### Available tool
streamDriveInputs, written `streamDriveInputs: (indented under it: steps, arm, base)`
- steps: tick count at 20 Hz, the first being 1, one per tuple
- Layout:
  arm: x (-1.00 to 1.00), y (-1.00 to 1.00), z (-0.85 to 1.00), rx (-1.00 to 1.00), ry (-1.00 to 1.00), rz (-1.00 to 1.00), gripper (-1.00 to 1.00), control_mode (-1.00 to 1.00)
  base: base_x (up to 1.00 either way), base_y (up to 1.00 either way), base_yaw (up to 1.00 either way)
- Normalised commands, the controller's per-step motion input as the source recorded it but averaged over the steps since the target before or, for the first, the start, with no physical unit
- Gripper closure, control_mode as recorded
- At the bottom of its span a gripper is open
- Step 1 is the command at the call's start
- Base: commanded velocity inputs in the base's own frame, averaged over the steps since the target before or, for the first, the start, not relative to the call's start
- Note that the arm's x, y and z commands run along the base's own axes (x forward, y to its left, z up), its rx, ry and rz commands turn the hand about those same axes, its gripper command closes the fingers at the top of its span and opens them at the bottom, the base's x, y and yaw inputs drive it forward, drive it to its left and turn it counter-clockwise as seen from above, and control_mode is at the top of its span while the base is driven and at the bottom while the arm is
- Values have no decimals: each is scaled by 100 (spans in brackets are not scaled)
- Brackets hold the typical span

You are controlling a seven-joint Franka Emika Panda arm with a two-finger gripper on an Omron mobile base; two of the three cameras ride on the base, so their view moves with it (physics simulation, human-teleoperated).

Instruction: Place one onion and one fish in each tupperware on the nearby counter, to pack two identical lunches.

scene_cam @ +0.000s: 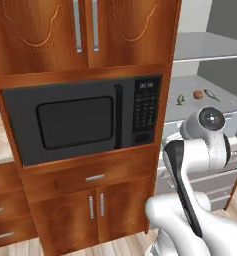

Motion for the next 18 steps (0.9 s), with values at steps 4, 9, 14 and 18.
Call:
streamDriveInputs:
  steps: [4,9,14,18]
  arm:
    - [0,0,0,0,0,0,-100,100]
    - [0,0,0,0,0,0,-100,100]
    - [0,0,0,0,0,0,-100,100]
    - [0,0,0,0,0,0,-100,100]
  base:
    - [0,-100,0]
    - [2,-100,0]
    - [28,-57,2]
    - [53,-13,4]
